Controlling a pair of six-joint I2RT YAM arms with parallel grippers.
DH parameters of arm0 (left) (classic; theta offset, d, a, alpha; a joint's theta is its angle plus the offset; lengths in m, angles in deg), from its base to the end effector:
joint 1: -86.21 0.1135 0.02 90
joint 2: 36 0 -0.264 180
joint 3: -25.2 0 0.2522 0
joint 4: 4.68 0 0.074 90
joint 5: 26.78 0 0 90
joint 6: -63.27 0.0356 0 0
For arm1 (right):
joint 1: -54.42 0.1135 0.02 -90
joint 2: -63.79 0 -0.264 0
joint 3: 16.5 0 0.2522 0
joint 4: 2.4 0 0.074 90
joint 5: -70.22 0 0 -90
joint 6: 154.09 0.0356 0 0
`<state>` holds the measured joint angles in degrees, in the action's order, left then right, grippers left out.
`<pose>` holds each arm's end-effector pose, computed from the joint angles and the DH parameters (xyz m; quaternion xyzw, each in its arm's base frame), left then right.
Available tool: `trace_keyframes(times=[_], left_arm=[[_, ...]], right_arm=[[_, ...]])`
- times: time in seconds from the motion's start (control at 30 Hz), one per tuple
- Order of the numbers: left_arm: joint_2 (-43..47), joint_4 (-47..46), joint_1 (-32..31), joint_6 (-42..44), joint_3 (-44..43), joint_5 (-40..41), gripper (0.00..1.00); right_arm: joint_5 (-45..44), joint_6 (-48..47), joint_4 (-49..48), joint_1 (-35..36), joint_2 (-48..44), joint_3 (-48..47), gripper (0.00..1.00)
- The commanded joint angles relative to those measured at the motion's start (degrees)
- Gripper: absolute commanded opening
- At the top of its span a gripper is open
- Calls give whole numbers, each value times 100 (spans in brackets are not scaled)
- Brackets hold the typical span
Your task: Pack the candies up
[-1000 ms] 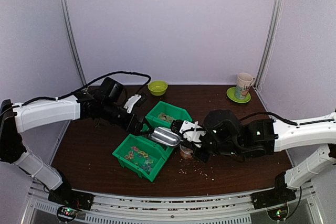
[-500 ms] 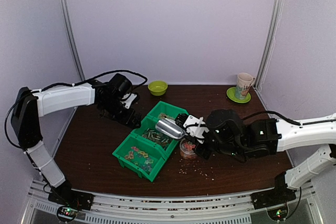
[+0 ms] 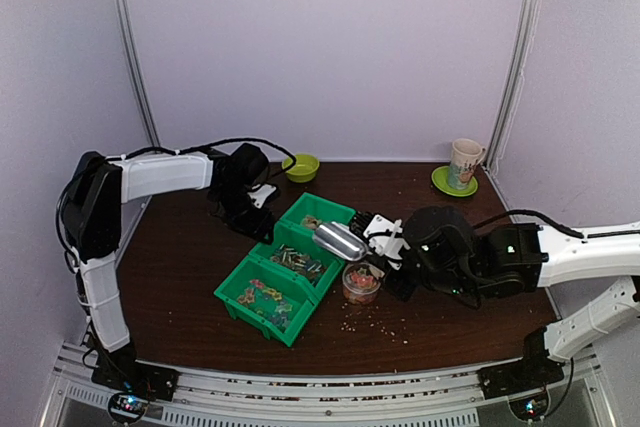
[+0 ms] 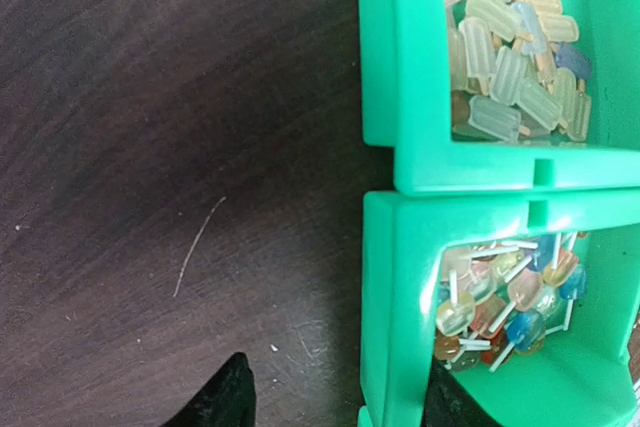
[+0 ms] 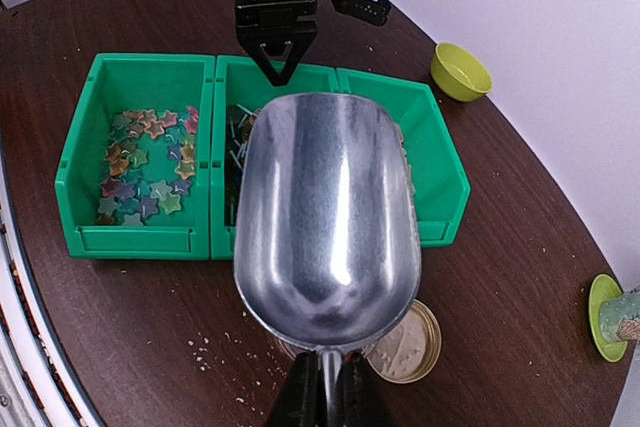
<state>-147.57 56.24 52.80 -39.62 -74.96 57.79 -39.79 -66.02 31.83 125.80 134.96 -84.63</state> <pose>0.3300 -0.2217 0.2048 0.1830 0.9699 -0.1034 0.1227 0.0984 0.2540 0.2849 -0.4649 0.7539 0.1212 0.4481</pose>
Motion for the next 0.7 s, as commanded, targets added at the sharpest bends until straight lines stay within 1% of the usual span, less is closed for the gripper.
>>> trace_keyframes(times=[0.0, 0.27, 0.4, 0.53, 0.67], left_arm=[[-150, 150, 62, 226, -177, -273, 53], [-372, 305, 64, 285, -134, -322, 50], [-438, 355, 55, 274, -141, -244, 45], [-453, 356, 61, 245, -158, -230, 36], [-515, 350, 61, 241, -137, -335, 34]], right_arm=[[-144, 66, 115, -18, -233, 104, 0], [-74, 18, 436, -27, -219, -34, 0], [-49, 5, 509, -27, -212, -73, 0], [-17, 16, 511, -30, -160, -82, 0], [31, 34, 533, -38, -63, -135, 0]])
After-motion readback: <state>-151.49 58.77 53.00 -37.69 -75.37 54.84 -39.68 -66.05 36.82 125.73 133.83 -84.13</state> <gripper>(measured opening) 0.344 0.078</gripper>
